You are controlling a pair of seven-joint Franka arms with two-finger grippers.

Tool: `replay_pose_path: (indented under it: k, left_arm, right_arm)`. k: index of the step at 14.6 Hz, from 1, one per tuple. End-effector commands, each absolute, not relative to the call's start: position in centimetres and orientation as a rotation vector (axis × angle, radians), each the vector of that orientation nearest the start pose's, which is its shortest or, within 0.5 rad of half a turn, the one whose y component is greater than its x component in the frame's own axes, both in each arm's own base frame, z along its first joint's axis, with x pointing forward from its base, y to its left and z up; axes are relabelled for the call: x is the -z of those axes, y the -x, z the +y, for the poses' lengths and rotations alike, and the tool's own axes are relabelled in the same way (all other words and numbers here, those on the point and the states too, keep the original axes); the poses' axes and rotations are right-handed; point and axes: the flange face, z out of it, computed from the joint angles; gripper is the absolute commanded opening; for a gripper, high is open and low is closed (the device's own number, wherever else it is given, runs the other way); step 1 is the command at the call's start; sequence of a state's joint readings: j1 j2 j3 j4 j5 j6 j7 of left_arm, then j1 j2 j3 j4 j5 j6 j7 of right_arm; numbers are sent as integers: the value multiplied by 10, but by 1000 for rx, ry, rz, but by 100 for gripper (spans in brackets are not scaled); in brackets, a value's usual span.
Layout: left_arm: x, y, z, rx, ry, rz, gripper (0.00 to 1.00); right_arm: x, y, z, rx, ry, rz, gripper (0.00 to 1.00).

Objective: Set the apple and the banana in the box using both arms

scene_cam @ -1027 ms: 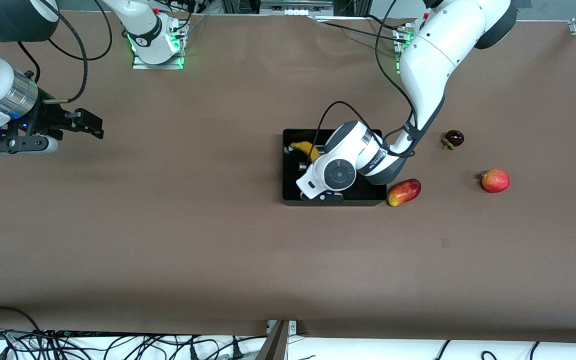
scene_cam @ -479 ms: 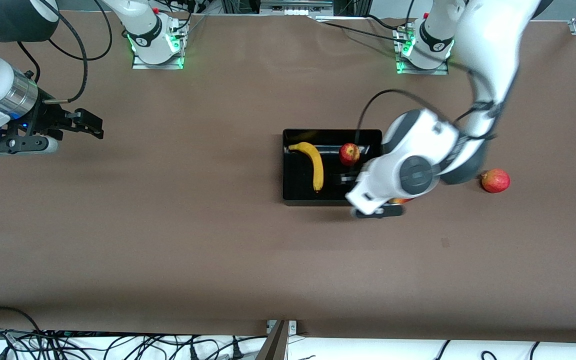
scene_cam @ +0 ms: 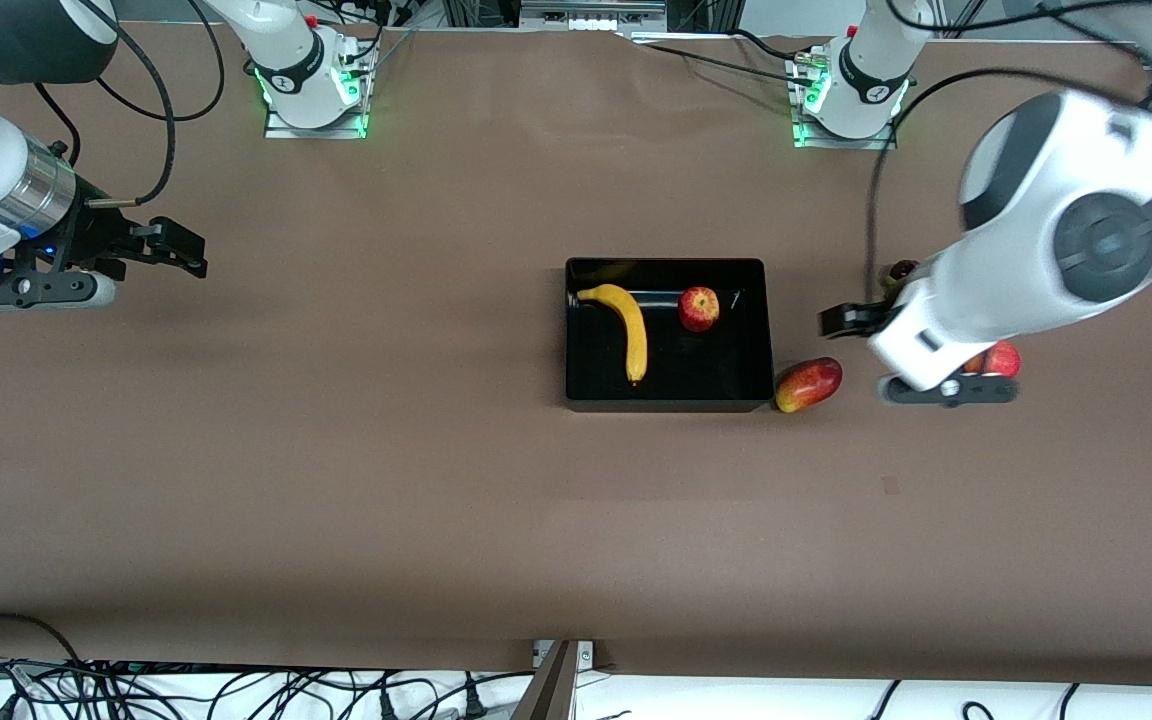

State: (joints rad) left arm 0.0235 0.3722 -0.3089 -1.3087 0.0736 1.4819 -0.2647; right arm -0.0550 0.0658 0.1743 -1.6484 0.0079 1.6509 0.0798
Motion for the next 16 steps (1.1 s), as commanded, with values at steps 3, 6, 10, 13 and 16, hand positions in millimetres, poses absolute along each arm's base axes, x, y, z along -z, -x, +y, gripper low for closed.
replay_pose_path:
  k: [3,6,10,13,16]
  left_arm:
    - [-575,-566,-56,-136,3065,121,100]
    - [-598,-538,-49,114,3084,92,100]
    - [-593,-539,-24,13,3139,3,100]
    - [-592,-532,-23,-103,3138,9,100]
    - [-589,-532,-25,-125,3133,12,100]
  right_arm:
    - [-562,-574,65,-86,3136,-51,100]
    - [-562,-574,65,-86,3136,-51,100]
    - [-562,-574,65,-86,3136,-51,100]
    - [-562,-574,65,-86,3136,-51,100]
    - [-562,-574,65,-88,3136,-51,100]
